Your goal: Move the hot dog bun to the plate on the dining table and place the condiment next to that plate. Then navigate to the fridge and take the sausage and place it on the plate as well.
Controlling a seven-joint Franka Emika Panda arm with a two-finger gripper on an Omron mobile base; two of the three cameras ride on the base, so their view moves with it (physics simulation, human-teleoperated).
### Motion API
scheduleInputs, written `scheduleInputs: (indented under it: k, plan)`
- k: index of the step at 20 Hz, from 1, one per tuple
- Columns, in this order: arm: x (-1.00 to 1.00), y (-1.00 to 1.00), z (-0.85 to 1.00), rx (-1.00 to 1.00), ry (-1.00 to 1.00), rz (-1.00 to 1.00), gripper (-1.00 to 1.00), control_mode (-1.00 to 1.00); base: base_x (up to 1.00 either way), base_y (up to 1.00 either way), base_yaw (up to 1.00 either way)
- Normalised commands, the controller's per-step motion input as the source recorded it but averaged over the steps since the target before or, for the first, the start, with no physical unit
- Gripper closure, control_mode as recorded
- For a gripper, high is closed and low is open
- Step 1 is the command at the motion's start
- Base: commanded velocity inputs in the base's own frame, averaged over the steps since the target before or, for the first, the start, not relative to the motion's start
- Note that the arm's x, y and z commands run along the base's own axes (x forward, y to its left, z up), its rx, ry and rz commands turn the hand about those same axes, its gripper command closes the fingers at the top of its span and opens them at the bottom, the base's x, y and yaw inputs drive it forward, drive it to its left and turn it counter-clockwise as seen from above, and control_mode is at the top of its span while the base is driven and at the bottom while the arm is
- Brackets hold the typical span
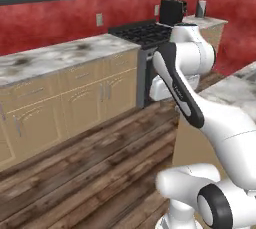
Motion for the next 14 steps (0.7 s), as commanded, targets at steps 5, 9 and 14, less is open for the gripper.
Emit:
scheduleInputs:
  k: [5,9,14]
  plan:
    - [0.00,0.00,0.00,0.00,0.00,0.00,-1.00,1.00,0.34,0.45,0.62]
    - [0.00,0.00,0.00,0.00,0.00,0.00,-1.00,1.00,0.51,0.41,0.51]
    - [0.00,0.00,0.00,0.00,0.00,0.00,-1.00,1.00,0.95,0.34,0.16]
